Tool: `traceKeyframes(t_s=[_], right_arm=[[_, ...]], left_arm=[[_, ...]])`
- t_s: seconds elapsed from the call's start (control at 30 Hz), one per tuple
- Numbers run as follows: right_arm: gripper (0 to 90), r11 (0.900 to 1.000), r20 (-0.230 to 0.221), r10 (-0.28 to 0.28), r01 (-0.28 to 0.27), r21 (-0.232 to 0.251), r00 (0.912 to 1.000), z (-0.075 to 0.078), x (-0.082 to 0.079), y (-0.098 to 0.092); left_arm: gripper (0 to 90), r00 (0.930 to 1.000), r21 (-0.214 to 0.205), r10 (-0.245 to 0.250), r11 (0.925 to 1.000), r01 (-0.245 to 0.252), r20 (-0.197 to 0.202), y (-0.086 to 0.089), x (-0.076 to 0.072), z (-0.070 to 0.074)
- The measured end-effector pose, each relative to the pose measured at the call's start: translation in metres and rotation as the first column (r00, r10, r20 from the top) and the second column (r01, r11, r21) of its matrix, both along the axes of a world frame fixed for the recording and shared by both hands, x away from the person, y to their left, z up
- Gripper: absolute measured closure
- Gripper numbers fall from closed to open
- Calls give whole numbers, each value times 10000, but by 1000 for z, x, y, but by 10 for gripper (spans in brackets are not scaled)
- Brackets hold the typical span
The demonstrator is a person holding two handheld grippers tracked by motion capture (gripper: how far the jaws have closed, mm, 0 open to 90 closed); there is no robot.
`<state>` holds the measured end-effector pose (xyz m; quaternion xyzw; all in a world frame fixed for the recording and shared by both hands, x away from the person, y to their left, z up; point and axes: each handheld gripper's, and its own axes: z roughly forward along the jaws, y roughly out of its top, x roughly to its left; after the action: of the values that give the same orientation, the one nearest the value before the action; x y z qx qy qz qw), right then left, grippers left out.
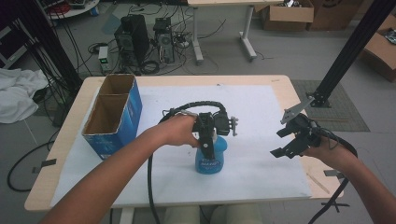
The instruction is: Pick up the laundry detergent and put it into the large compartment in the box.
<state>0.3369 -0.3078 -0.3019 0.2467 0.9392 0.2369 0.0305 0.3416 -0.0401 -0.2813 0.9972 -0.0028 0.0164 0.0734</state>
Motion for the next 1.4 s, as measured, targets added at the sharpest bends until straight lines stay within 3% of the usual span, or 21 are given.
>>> traceKeyframes(t_s=[1.4], right_arm=[[190,10000,-55,10,-10,48,10000,0,1,3]], left_arm=[[370,10000,-175,-53,9998,54,68,4,-1,-2]])
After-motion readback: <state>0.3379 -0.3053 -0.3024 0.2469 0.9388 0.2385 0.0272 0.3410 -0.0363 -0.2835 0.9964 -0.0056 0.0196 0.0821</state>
